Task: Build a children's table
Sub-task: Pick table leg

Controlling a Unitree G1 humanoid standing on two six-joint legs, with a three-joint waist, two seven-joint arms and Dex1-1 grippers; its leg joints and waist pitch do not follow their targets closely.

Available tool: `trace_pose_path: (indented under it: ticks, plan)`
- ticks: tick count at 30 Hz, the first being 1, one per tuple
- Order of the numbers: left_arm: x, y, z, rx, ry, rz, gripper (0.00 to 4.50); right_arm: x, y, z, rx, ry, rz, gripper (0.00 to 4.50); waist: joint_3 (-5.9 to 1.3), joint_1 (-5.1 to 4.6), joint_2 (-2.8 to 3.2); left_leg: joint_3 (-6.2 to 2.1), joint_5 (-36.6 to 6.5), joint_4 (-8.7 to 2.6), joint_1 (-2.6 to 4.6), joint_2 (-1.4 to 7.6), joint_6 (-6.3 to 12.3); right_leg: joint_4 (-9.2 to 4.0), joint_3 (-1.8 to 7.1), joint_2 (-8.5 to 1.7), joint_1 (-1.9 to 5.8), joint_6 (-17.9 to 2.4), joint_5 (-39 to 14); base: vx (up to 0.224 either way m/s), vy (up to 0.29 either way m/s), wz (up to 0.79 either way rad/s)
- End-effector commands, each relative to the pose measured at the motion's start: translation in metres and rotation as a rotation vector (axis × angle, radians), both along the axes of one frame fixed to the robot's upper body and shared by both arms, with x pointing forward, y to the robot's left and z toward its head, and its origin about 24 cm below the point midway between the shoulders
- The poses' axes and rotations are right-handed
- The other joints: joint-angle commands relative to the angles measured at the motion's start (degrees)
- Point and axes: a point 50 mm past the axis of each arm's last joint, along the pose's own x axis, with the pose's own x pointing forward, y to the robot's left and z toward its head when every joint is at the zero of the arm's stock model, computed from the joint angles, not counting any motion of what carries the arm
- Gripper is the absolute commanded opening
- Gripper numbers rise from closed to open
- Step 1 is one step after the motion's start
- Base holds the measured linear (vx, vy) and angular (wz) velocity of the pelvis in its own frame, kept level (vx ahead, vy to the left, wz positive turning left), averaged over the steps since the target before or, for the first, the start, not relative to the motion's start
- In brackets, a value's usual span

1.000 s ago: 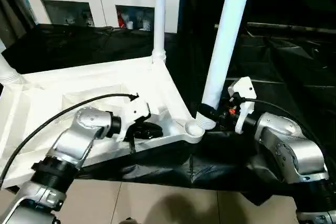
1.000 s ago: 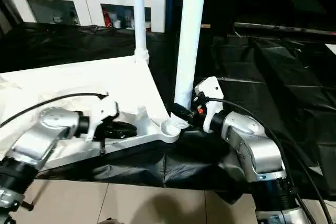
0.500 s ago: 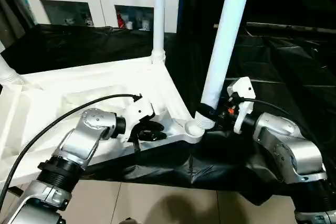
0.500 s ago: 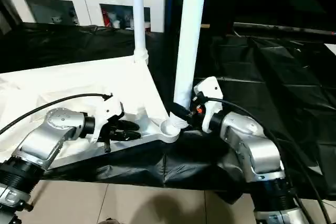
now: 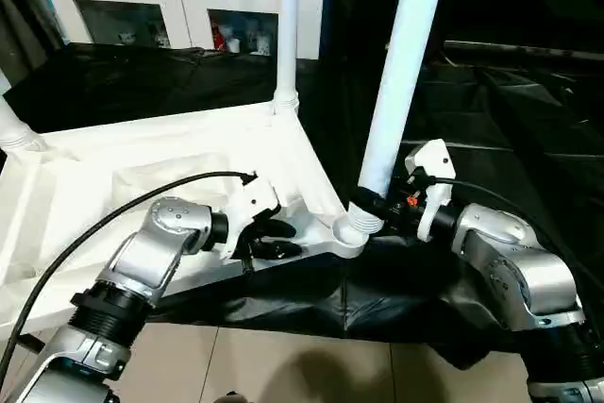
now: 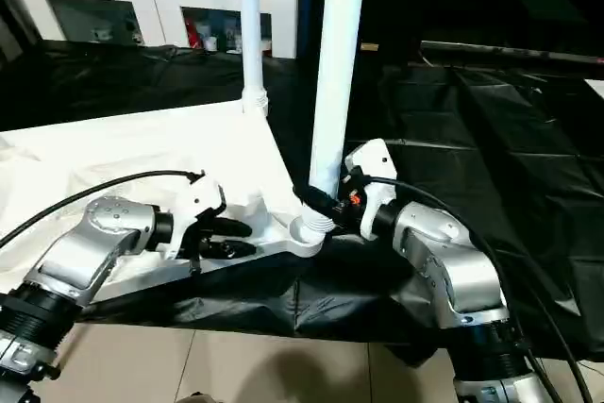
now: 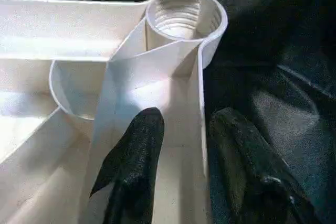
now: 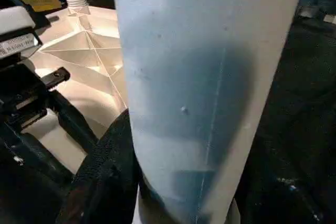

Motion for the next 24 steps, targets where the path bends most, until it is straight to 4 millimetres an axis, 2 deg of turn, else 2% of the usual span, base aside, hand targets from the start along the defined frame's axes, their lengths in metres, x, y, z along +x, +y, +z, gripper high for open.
trace_pose_path:
  ticks: [1, 3, 6, 16, 21, 23, 24]
  plan:
    - [-0.002, 0.001, -0.004, 0.033, -0.003, 0.000, 1.80, 0.002, 0.001, 0.004, -0.002, -0.012, 0.003, 1.93, -4.12, 0.04, -0.05, -1.62, -10.43, -4.16, 0.79, 3.57, 0.66, -4.28, 3.74, -5.16, 2.66, -9.93, -13.36, 0.000, 0.000, 0.00]
    - [-0.003, 0.003, -0.007, 0.038, 0.017, 0.001, 1.80, 0.001, 0.002, 0.003, 0.001, -0.010, 0.003, 1.93, -4.10, 0.04, -0.13, -1.59, -10.70, -4.16, 0.83, 3.54, 0.58, -4.33, 3.74, -5.18, 2.64, -9.87, -13.84, 0.000, 0.000, 0.00]
    - [-0.003, 0.003, -0.008, 0.034, 0.023, 0.015, 1.42, 0.001, 0.003, 0.002, 0.001, -0.007, 0.003, 1.93, -4.08, 0.05, -0.01, -1.64, -10.97, -4.19, 0.82, 3.58, 0.42, -4.36, 3.73, -5.20, 2.61, -9.79, -14.41, 0.000, 0.000, 0.00]
    - [-0.001, 0.002, -0.003, -0.025, 0.045, 0.036, 0.70, 0.001, 0.004, 0.002, 0.004, -0.004, 0.008, 1.93, -4.04, 0.06, 0.00, -1.64, -11.39, -4.22, 0.86, 3.54, 0.30, -4.45, 3.73, -5.22, 2.58, -9.82, -14.86, 0.000, 0.000, 0.00]
    - [-0.004, 0.003, -0.012, 0.016, 0.066, 0.025, 0.25, 0.003, 0.004, 0.000, 0.003, 0.009, 0.004, 1.93, -4.05, 0.05, 0.27, -1.67, -11.74, -4.22, 0.91, 3.56, 0.14, -4.53, 3.74, -5.20, 2.55, -9.80, -14.80, 0.000, 0.000, 0.00]
    - [-0.005, 0.004, -0.015, 0.037, 0.070, 0.019, 0.08, 0.004, 0.004, 0.001, 0.006, 0.017, 0.002, 1.93, -3.99, -0.02, 0.20, -1.68, -12.17, -4.26, 0.93, 3.54, 0.09, -4.58, 3.73, -5.15, 2.56, -9.71, -15.09, 0.000, 0.000, 0.00]
    - [-0.006, 0.005, -0.017, 0.057, 0.066, 0.012, 0.08, 0.005, 0.004, 0.000, 0.008, 0.030, 0.001, 1.93, -3.95, -0.10, 0.47, -1.71, -12.75, -4.28, 0.97, 3.52, -0.05, -4.72, 3.72, -5.16, 2.52, -9.65, -15.77, 0.000, 0.000, 0.00]
